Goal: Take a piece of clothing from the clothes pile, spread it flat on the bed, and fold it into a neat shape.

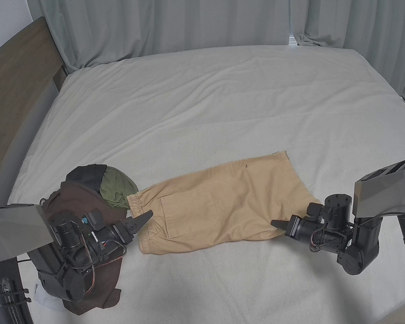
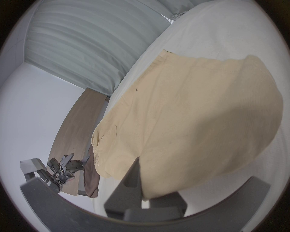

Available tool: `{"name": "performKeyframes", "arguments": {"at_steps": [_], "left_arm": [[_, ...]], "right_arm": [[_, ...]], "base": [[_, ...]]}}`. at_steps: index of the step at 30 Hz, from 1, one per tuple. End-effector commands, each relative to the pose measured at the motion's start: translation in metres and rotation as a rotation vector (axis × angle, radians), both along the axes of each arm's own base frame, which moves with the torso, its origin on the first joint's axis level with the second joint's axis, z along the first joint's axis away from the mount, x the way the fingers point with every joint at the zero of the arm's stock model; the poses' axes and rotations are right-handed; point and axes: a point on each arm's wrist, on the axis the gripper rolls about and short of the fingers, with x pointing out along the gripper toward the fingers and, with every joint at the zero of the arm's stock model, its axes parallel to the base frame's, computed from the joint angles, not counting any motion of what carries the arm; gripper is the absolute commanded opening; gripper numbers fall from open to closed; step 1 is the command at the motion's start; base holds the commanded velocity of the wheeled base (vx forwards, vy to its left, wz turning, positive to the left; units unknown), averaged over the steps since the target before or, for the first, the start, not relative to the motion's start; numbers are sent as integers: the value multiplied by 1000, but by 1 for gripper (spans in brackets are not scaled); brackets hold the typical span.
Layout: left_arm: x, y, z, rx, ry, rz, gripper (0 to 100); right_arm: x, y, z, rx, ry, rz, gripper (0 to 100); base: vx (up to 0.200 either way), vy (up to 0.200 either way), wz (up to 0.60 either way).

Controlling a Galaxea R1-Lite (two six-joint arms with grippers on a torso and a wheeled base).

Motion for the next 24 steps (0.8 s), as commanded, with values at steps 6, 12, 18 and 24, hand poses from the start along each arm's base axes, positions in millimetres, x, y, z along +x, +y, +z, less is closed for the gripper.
{"name": "performKeyframes", "arguments": {"at_steps": [6,12,18,24], "left_arm": [[0,4,-4,-8,12,-43,100],[0,4,-4,-6,13,-43,100],[-1,4,-5,-9,19,-44,100],[-4,5,-6,-8,31,-47,100]], "right_arm": [[-44,-18,18,-64,65,0,0],[-69,-29,26,-82,119,-6,0],[-84,-34,23,-122,161,8,0],[-84,-34,19,-128,171,9,0]], "base": [[0,0,0],[0,0,0],[0,0,0],[0,0,0]]}}
